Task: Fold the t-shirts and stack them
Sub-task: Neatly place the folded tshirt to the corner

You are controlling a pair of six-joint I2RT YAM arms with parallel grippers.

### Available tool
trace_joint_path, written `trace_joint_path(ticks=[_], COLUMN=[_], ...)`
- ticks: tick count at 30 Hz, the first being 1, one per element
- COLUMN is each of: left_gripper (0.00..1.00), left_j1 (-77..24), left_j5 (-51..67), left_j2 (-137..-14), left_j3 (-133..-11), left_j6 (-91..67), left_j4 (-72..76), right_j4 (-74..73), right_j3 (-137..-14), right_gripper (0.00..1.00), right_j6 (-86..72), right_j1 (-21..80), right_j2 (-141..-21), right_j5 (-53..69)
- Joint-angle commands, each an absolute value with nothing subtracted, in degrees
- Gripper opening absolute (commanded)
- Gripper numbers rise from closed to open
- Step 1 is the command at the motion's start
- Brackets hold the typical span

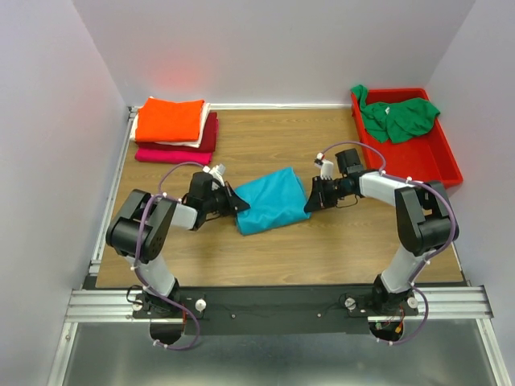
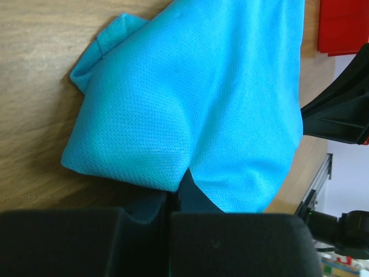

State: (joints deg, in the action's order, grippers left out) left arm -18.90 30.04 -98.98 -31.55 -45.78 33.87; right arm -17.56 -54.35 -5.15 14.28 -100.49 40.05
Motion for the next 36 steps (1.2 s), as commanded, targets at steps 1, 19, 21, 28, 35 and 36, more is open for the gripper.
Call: trace_joint_path(ticks=[1,19,21,28,35,36], left_gripper=[0.0,0.0,0.0,0.0,0.0,0.0], left_j1=[-19.07,-19.51,-19.6,-19.51,-18.99,-18.9], left_j5=[27.96,5.9,2.12,-6.06,-8.53,-8.61], left_j2=[-94.58,-89.12,-89.21,-92.54,-97.47,-97.64], left_j3=[-35.41,-60.02,-62.47,-70.57,-79.79,-80.5], left_j6=[-36.41,-6.07,-2.75,8.69,16.26,16.78], left_j4=[27.44,0.09,-1.13,-2.63,-5.19,-5.1], right_j4=[-18.36,-19.86,-19.78,-19.78,-19.78,-19.86], right_j3=[-55.1,-58.54,-58.36,-57.57,-54.93,-55.02], right_gripper=[0.39,0.92,0.92,0.93,0.93,0.93], right_j6=[-3.52,3.34,3.78,5.36,6.77,6.94], right_j1=[13.8,8.0,7.39,5.71,4.13,3.96], right_j2=[-98.79,-90.18,-89.83,-89.39,-89.03,-89.29], right_j5=[39.11,36.83,36.56,38.32,42.0,42.19])
